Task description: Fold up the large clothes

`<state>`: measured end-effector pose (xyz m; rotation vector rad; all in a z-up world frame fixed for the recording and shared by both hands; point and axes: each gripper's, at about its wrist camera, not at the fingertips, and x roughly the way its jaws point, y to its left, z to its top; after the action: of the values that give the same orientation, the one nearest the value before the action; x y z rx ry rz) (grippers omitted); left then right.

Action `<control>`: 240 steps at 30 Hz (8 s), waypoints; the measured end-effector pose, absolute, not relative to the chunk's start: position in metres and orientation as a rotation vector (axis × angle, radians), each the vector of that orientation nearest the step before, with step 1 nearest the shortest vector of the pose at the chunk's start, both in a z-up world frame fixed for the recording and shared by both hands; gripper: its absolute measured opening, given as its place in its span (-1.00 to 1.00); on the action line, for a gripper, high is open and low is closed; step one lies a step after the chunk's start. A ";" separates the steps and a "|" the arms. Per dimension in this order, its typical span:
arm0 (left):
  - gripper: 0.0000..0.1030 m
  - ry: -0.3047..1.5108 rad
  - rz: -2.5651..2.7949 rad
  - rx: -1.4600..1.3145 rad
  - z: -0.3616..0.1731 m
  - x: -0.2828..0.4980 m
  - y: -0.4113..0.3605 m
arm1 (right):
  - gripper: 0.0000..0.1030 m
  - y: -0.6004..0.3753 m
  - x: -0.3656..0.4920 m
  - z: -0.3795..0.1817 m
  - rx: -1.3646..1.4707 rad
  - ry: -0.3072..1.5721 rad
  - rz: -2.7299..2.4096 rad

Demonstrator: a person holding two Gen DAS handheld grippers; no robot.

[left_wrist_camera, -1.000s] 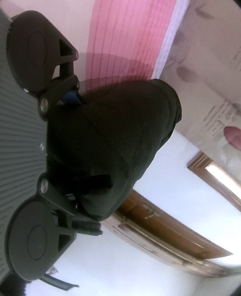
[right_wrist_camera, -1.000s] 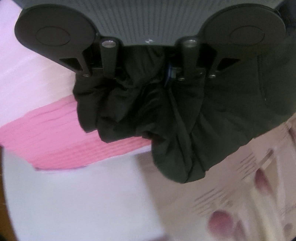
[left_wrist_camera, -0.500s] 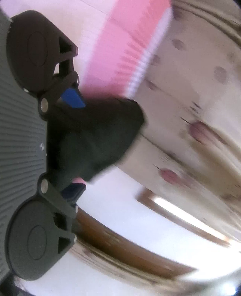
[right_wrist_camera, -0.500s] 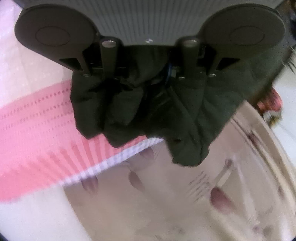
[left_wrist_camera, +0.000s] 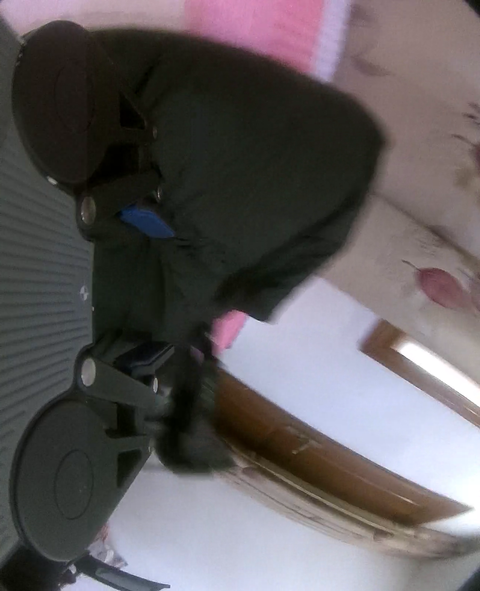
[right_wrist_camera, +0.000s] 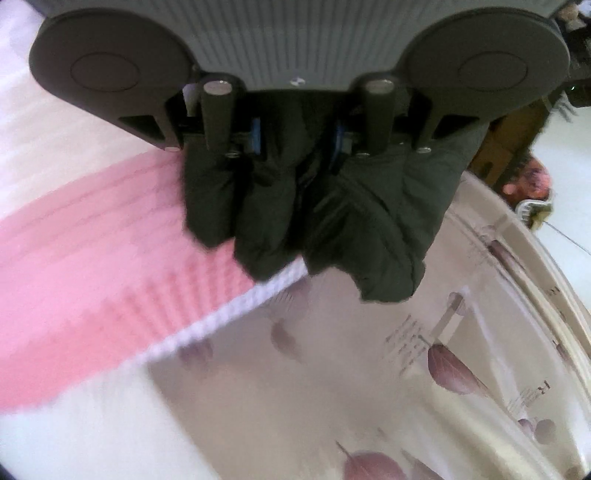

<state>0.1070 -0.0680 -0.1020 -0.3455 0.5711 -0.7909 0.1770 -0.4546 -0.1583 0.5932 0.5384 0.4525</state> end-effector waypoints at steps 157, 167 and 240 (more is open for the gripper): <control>-0.78 0.684 -0.616 -0.226 -0.136 0.115 -0.043 | -0.56 -0.220 0.323 -0.103 -0.107 0.811 0.368; -0.78 0.690 -0.627 -0.217 -0.136 0.120 -0.042 | -0.52 -0.336 0.097 -0.081 -0.030 0.474 0.345; 1.00 0.425 -0.472 0.132 -0.088 0.061 -0.065 | -0.50 -0.324 0.029 -0.171 0.105 0.478 0.101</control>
<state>0.0608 -0.0651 -0.0884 0.1325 0.4246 -0.4723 0.0293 -0.3243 -0.1710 0.1053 0.4782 0.1007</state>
